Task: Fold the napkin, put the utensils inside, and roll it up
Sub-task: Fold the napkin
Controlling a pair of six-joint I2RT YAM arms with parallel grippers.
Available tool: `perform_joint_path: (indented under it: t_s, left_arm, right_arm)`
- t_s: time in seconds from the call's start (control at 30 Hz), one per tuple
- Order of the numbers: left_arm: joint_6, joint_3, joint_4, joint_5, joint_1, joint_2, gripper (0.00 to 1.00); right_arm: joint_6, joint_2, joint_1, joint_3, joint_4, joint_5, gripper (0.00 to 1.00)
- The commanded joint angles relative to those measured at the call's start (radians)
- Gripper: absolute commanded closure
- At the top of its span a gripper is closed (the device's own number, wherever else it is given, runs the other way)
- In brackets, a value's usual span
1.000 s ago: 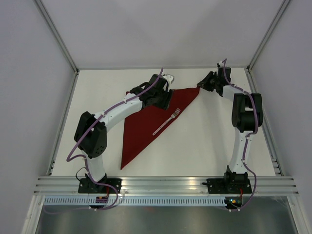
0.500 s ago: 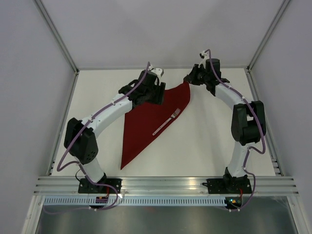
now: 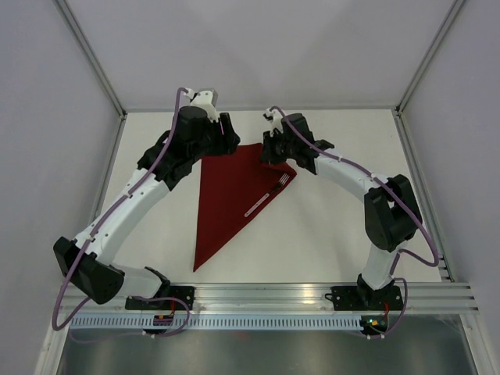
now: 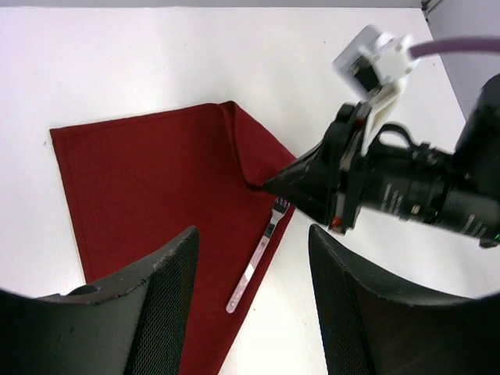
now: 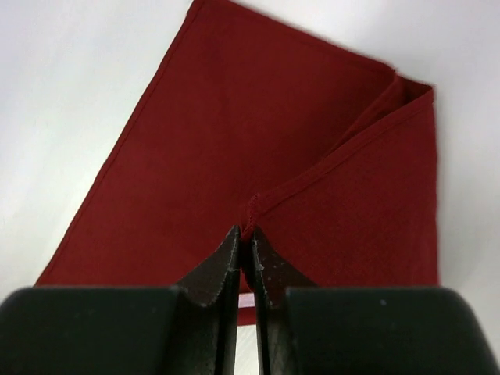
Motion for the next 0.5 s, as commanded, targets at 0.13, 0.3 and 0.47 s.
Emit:
perform_joint_path:
  t_s: [0.13, 0.3, 0.47]
  left_arm:
    - [-0.034, -0.058, -0.022, -0.008, 0.004, -0.064, 0.36]
    - [-0.03, -0.072, -0.024, 0.001, 0.004, -0.08, 0.36]
    - [-0.028, -0.088, -0.024, 0.009, 0.004, -0.078, 0.36]
  right_arm:
    - [-0.07, -0.004, 0.151, -0.021, -0.057, 0.102, 0.87]
    - [-0.089, 0.031, 0.206, -0.041, -0.068, 0.135, 0.87]
    - [-0.103, 0.06, 0.229, -0.07, -0.068, 0.152, 0.87]
